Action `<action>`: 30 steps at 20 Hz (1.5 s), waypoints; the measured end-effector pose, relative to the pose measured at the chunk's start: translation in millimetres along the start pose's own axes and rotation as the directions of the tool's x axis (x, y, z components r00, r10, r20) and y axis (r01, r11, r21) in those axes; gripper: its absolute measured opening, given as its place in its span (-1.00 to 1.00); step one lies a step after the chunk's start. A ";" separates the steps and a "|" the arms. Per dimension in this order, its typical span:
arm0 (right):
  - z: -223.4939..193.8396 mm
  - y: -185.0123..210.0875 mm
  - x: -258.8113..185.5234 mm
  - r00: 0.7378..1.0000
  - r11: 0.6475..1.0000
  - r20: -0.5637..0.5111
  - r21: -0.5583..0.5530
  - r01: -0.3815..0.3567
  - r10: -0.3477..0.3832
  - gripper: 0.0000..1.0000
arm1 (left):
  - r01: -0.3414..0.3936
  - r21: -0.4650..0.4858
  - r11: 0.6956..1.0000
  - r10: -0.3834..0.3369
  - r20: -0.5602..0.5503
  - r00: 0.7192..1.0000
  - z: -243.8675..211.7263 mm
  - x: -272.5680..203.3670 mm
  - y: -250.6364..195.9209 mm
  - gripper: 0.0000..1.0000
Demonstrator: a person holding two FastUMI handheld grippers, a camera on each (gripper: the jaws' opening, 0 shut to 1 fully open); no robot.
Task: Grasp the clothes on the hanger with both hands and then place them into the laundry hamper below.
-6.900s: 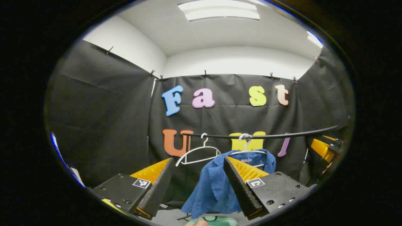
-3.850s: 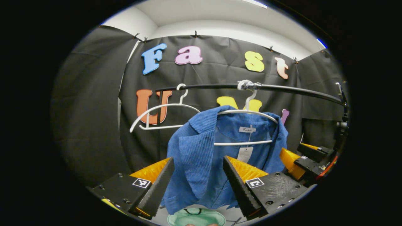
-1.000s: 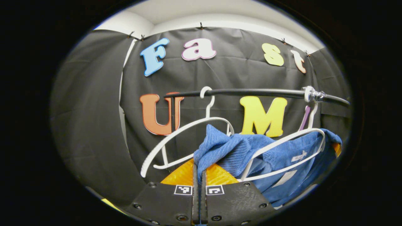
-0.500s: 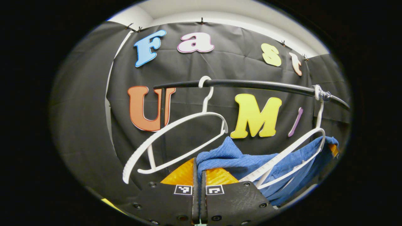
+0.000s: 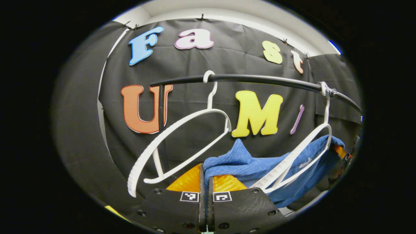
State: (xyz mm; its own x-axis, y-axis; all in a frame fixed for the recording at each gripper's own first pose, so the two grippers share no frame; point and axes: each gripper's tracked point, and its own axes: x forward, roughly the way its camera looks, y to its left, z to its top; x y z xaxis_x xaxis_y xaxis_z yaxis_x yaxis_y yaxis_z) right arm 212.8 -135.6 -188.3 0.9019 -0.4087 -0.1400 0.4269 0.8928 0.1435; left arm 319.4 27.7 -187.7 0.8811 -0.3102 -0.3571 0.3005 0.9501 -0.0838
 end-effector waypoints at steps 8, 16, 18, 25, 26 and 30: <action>-18.9 -2.9 0.9 0.999 1.000 -0.041 -0.017 0.005 -0.006 -0.82 | 0.018 0.047 0.999 -0.017 -0.038 0.999 -24.7 -1.9 0.5 -0.96; -47.8 -11.0 -2.4 0.992 0.999 -0.122 -0.035 0.020 -0.024 -0.82 | 0.025 -0.025 0.999 -0.027 -0.078 0.997 -63.8 -10.3 -12.6 -0.96; -57.8 -17.0 -6.8 0.988 0.999 -0.149 -0.020 0.032 -0.035 -0.82 | 0.027 -0.018 0.999 -0.029 -0.093 0.995 -74.6 -11.7 -17.5 -0.96; -73.0 -12.2 -26.1 0.981 0.999 -0.193 -0.045 0.006 -0.014 -0.82 | 0.045 -0.024 0.999 -0.048 -0.108 0.993 -92.5 -29.1 -35.1 -0.96; -73.0 -8.8 -29.6 0.980 0.999 -0.198 -0.043 -0.002 -0.006 -0.82 | 0.049 -0.023 0.999 -0.051 -0.111 0.993 -93.9 -34.7 -38.1 -0.96; -73.7 3.4 -49.8 0.974 0.999 -0.224 -0.036 -0.040 0.031 -0.82 | 0.061 0.009 0.998 -0.060 -0.100 0.993 -93.5 -54.3 -50.5 -0.85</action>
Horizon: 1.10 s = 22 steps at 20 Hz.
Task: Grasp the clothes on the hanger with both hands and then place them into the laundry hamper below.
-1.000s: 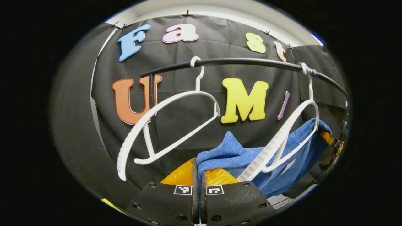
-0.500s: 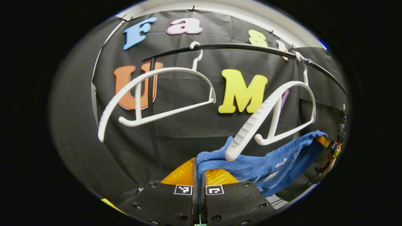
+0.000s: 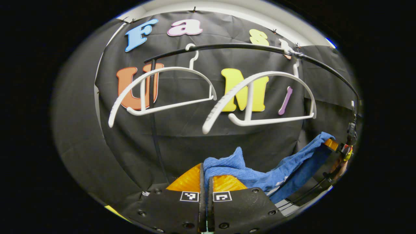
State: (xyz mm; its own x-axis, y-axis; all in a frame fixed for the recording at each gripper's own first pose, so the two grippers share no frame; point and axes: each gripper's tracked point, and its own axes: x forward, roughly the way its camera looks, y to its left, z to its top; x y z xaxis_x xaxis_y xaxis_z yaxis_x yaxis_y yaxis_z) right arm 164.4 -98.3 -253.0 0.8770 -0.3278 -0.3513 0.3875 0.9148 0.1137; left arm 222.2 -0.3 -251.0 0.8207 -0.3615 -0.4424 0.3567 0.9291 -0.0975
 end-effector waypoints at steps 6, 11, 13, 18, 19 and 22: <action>-3.8 31.6 -47.8 0.996 0.996 -0.029 0.007 -0.088 0.088 -0.82 | 0.037 0.021 0.999 -0.038 0.050 0.998 12.5 -44.0 -29.3 -0.97; -4.3 58.8 -95.2 0.986 0.988 -0.053 0.019 -0.156 0.157 -0.82 | 0.072 0.056 0.996 -0.077 0.075 0.994 21.8 -79.5 -54.0 -0.96; -4.1 69.8 -115.3 0.981 0.982 -0.062 0.027 -0.185 0.187 -0.82 | 0.092 0.071 0.993 -0.097 0.078 0.992 25.5 -92.2 -63.7 -0.96; -6.9 93.0 -162.6 0.967 0.970 -0.089 0.044 -0.237 0.240 -0.82 | 0.132 0.096 0.987 -0.141 0.089 0.986 26.3 -123.9 -87.1 -0.96; -9.1 98.8 -168.6 0.962 0.967 -0.101 0.048 -0.249 0.253 -0.82 | 0.140 0.096 0.985 -0.149 0.088 0.985 25.4 -128.7 -91.5 -0.96; -12.1 114.3 -186.8 0.952 0.960 -0.122 0.046 -0.276 0.279 -0.82 | 0.161 0.097 0.982 -0.169 0.080 0.982 20.5 -142.7 -99.4 -0.96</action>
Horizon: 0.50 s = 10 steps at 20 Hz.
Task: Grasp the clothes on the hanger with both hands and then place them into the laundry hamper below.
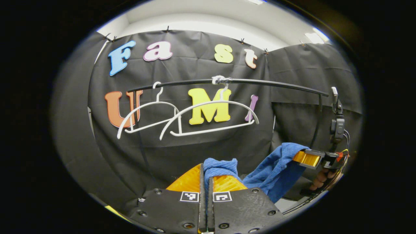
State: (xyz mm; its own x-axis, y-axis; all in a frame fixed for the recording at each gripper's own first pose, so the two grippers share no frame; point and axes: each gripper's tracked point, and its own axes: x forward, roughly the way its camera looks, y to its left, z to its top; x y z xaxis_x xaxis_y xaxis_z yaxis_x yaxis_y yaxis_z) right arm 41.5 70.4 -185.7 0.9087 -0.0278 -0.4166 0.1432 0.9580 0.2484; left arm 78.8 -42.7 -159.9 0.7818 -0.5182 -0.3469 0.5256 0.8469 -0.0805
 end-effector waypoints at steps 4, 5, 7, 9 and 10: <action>-1.4 36.0 -8.4 0.997 0.997 -0.035 0.010 -0.071 0.072 -0.82 | 0.019 -0.008 1.000 -0.019 -0.005 1.000 5.7 -12.2 -5.5 -0.96; -1.6 46.4 -10.9 0.994 0.995 -0.046 0.014 -0.100 0.100 -0.82 | 0.020 -0.016 1.000 -0.020 -0.004 1.000 9.0 -16.4 -5.8 -0.96; 4.2 66.8 -12.3 0.985 0.986 -0.058 0.031 -0.163 0.164 -0.82 | 0.028 -0.022 0.999 -0.028 0.009 1.000 19.6 -20.9 -8.3 -0.96; 9.8 79.0 -10.9 0.976 0.977 -0.061 0.034 -0.208 0.210 -0.82 | 0.025 -0.010 1.000 -0.025 0.024 0.999 29.8 -20.7 -9.7 -0.96; 12.4 82.3 -5.5 0.972 0.974 -0.067 0.038 -0.225 0.227 -0.82 | 0.027 -0.005 1.000 -0.027 0.031 0.999 34.0 -20.1 -12.6 -0.96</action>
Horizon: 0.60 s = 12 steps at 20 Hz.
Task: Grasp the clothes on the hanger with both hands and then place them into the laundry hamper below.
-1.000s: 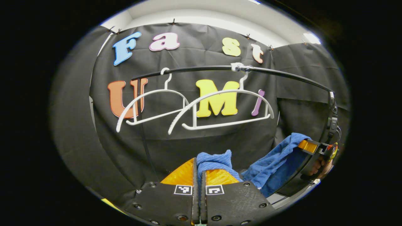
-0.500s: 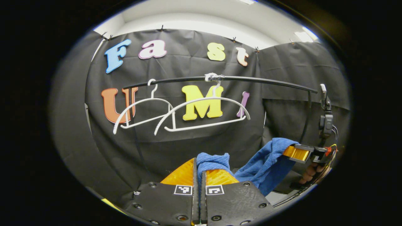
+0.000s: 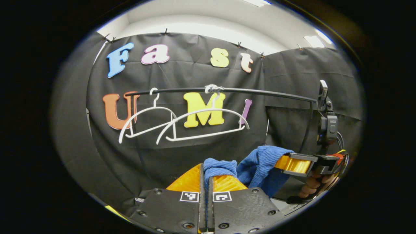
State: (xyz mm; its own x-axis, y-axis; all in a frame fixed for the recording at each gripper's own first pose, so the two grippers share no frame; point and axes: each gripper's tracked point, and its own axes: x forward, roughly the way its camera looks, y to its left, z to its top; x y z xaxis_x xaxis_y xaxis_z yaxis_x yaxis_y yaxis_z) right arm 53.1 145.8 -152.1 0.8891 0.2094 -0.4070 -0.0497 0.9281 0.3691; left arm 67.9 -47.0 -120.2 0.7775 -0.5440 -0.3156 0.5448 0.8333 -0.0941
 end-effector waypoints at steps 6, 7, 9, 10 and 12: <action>-9.4 -6.3 27.0 0.997 0.998 -0.059 0.048 -0.041 0.044 -0.82 | 0.027 -0.016 0.999 -0.027 -0.002 1.000 -4.5 25.7 -14.3 -0.87; -15.9 -9.0 32.9 0.995 0.997 -0.080 0.068 -0.048 0.053 -0.82 | 0.036 -0.028 0.999 -0.037 -0.014 0.999 -9.5 31.8 -16.7 -0.87; -25.8 -10.8 42.2 0.990 0.993 -0.115 0.100 -0.067 0.078 -0.82 | 0.055 -0.041 0.998 -0.056 -0.028 0.998 -16.0 42.8 -22.7 -0.96; -30.5 -11.2 47.2 0.987 0.991 -0.129 0.112 -0.079 0.093 -0.82 | 0.063 -0.046 0.997 -0.065 -0.034 0.997 -19.2 48.5 -26.0 -0.96; -38.5 -17.5 55.6 0.984 0.989 -0.152 0.125 -0.077 0.095 -0.82 | 0.065 -0.055 0.996 -0.068 -0.054 0.996 -30.1 59.4 -27.8 -0.96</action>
State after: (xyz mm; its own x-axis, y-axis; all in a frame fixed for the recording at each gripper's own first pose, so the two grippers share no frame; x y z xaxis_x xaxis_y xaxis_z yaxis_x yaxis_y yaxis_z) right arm 85.9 153.1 -213.3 0.8009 0.3413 -0.4920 -0.0606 0.8637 0.5004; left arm 89.5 -99.4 -164.7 0.7207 -0.5933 -0.3587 0.5759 0.8003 -0.1667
